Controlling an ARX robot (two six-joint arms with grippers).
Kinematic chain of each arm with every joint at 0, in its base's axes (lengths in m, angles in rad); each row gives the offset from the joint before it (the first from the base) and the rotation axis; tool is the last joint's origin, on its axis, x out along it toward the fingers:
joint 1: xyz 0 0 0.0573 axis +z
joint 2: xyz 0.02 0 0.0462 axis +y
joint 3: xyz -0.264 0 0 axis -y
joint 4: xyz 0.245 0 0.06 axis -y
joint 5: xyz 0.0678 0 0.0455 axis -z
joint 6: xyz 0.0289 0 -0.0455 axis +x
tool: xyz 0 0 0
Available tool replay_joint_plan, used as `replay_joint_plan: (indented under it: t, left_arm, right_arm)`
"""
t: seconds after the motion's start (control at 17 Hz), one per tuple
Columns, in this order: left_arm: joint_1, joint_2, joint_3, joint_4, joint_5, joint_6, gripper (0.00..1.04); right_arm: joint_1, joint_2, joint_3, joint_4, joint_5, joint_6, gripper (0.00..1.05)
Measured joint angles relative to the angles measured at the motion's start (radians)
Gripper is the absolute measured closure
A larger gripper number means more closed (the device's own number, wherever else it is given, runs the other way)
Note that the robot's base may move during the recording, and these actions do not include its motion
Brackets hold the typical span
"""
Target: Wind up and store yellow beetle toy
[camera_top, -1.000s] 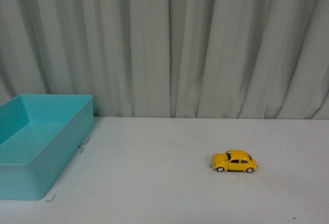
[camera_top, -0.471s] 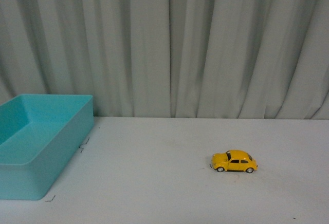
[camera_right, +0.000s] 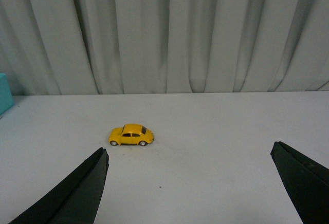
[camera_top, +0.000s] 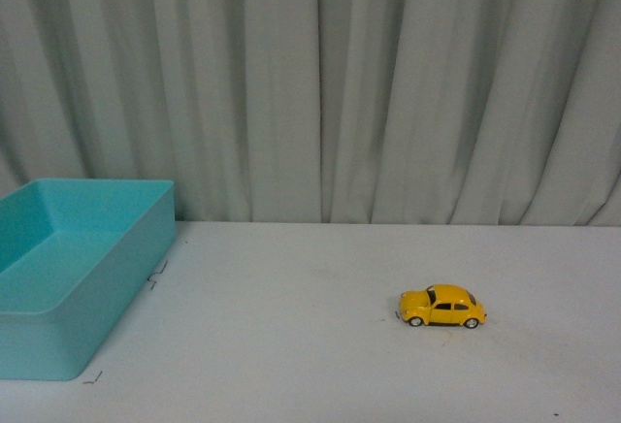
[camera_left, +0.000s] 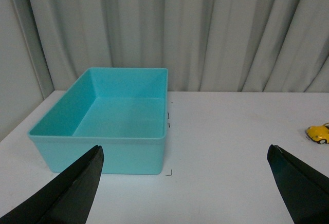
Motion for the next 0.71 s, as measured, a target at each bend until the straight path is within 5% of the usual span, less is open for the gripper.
replay_joint_plan:
  t: [0.71]
  left_arm:
    - [0.0, 0.0, 0.0, 0.0, 0.0, 0.0, 0.07]
  right_arm:
    - [0.0, 0.0, 0.0, -0.001, 0.0, 0.0, 0.07]
